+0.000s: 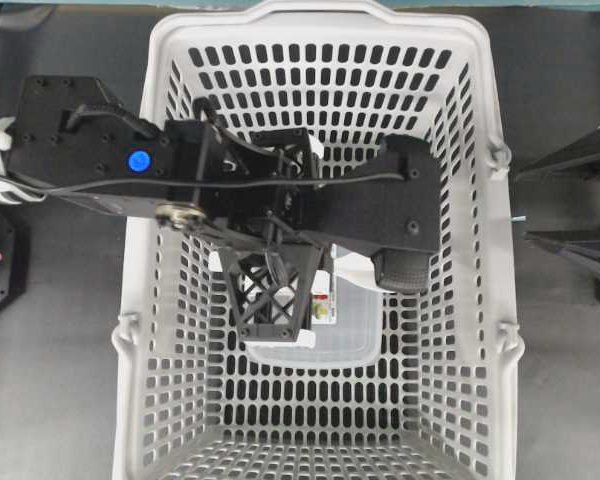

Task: Pick up the chinese spoon from the shopping basket with the left arm.
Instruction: 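Lift the grasped white spoon upward out of the container with the left gripper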

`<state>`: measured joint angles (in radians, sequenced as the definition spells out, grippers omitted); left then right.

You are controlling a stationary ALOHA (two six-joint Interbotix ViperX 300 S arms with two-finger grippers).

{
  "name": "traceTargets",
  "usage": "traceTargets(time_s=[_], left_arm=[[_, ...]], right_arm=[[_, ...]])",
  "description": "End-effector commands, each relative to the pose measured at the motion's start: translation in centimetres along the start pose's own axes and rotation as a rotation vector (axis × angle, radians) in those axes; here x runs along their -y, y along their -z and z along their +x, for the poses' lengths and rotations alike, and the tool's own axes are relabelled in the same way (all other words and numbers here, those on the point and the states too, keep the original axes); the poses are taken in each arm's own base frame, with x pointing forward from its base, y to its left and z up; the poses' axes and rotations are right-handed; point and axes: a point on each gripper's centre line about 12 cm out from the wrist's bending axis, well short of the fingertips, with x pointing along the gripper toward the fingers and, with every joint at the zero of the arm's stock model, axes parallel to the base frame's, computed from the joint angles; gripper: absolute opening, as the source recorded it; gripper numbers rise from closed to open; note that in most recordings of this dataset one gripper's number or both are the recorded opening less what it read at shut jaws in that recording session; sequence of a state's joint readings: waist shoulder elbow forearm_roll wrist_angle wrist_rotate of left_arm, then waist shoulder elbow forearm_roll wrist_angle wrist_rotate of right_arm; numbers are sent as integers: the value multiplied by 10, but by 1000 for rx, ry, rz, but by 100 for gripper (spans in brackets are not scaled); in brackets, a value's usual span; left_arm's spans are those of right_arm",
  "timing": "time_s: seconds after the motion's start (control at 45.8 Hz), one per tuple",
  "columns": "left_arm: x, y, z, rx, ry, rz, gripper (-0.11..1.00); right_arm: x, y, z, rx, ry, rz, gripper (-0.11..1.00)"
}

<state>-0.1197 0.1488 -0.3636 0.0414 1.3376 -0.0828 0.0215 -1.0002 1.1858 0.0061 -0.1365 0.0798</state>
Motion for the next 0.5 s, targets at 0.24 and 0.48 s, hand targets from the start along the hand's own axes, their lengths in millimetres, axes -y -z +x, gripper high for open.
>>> traceTargets(time_s=[0.24, 0.48], left_arm=[[0, -5, -14, 45, 1, -7, 13], [0, -5, -14, 44, 3, -24, 13]], right_arm=[[-1, -3, 1, 9, -2, 5, 70], [0, -3, 1, 8, -2, 5, 70]])
